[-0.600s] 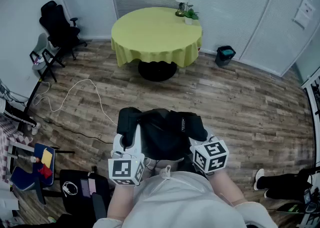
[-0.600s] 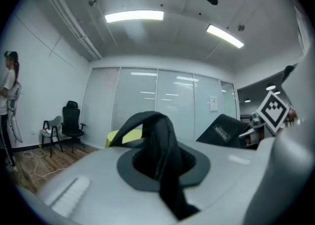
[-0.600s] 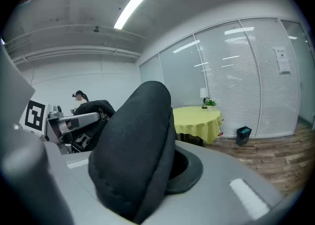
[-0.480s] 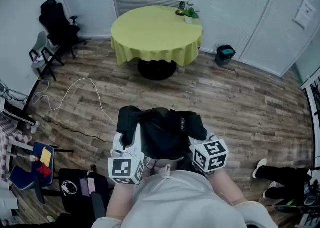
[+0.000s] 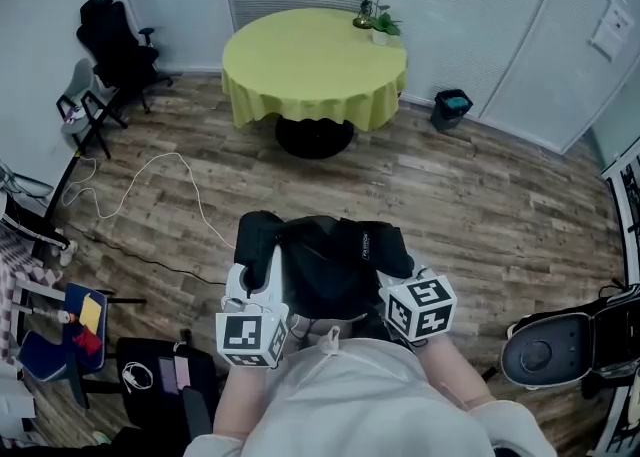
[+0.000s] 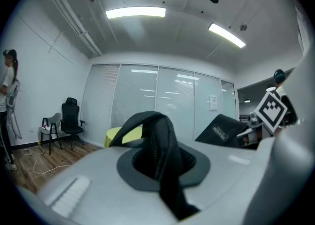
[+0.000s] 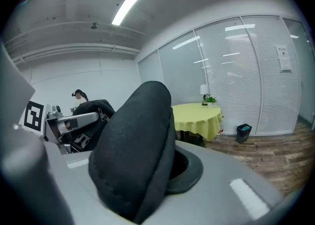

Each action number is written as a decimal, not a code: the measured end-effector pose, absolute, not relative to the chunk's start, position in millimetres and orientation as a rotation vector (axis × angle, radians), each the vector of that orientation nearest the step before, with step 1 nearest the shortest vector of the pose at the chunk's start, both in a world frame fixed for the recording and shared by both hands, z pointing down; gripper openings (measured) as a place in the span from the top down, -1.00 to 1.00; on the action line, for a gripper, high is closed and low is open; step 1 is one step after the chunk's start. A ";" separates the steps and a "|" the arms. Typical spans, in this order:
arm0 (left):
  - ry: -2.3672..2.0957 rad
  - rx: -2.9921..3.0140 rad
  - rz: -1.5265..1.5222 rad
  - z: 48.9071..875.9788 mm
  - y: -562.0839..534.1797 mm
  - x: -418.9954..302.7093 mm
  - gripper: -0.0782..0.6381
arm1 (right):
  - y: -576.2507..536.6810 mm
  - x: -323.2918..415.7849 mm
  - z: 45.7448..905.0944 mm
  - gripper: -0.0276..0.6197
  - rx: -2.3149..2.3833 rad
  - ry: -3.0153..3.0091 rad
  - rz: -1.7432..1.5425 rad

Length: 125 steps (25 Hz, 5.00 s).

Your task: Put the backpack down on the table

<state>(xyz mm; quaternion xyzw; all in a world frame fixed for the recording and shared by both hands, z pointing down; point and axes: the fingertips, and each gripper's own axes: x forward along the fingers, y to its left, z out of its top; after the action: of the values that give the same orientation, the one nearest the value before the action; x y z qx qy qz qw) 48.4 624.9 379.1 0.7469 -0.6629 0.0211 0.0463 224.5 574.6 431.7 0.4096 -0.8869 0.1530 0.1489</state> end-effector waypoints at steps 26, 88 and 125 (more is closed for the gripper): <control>-2.143 2.107 0.068 396.6 371.8 61.1 0.70 | 297.0 227.8 451.7 0.81 0.953 -2.618 0.507; -1.854 2.285 0.152 400.5 -247.0 -237.3 0.70 | -300.6 -46.0 457.3 0.81 1.271 -2.490 0.639; -1.647 2.344 0.143 449.2 -603.3 -281.3 0.70 | -637.7 -79.2 485.3 0.80 1.426 -2.356 0.616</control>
<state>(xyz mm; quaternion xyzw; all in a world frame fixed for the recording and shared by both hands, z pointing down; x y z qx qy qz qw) -281.3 -603.3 449.2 0.8095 -0.5689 0.0492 0.1363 -79.2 -637.7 485.3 0.4990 -0.8242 0.2154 0.1589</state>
